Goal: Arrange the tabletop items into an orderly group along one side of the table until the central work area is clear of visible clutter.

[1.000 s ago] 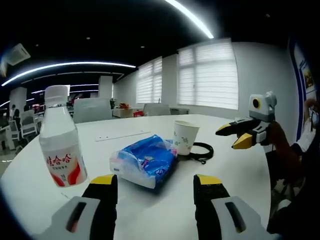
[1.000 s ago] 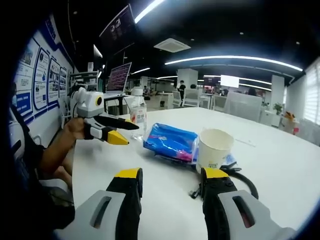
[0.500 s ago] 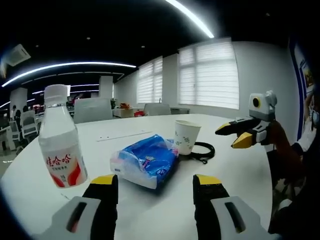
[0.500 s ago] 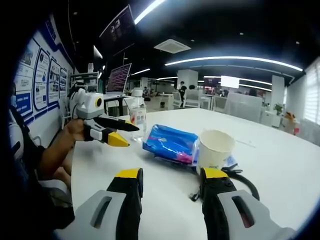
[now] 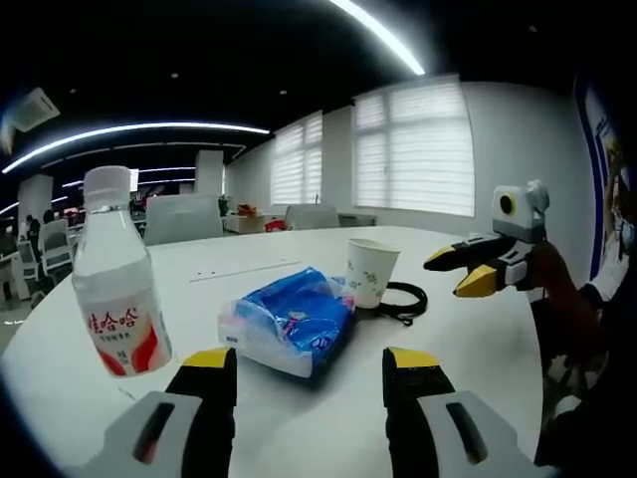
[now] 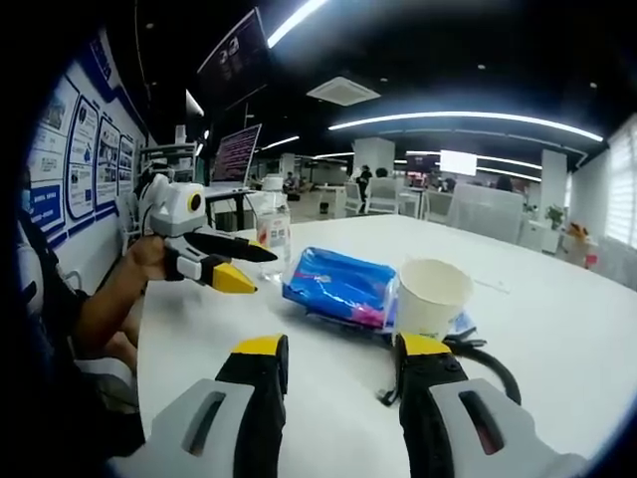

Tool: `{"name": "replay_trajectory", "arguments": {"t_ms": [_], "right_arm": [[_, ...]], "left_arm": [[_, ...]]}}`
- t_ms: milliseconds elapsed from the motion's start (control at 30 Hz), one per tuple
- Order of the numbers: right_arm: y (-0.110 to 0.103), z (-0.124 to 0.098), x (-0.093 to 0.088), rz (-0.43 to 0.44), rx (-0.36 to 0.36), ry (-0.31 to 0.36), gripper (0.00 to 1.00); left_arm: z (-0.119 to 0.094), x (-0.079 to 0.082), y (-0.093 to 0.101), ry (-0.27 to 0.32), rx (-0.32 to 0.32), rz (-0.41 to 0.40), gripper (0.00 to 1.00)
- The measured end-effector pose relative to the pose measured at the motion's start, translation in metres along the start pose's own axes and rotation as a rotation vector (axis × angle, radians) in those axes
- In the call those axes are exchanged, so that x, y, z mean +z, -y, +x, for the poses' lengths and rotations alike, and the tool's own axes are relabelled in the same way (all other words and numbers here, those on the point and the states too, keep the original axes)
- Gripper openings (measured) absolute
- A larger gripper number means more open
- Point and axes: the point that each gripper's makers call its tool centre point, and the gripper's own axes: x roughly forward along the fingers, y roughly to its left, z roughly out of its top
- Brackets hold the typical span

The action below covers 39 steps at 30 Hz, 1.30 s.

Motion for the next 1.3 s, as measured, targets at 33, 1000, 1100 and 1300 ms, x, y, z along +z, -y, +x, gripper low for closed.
{"name": "replay_trajectory", "arguments": {"t_ms": [33, 1000, 1100, 1300], "right_arm": [[0.0, 0.0, 0.0, 0.0, 0.001, 0.0, 0.39], [-0.001, 0.008, 0.003, 0.015, 0.016, 0.001, 0.36], [-0.001, 0.01, 0.002, 0.016, 0.017, 0.001, 0.36], [-0.001, 0.015, 0.001, 0.021, 0.02, -0.002, 0.36]], "left_arm": [[0.0, 0.0, 0.0, -0.001, 0.0, 0.0, 0.57], [0.005, -0.003, -0.001, -0.01, 0.006, 0.006, 0.55], [0.006, -0.003, -0.001, -0.01, 0.006, 0.006, 0.55], [0.007, -0.003, -0.003, -0.01, 0.008, 0.007, 0.55]]}}
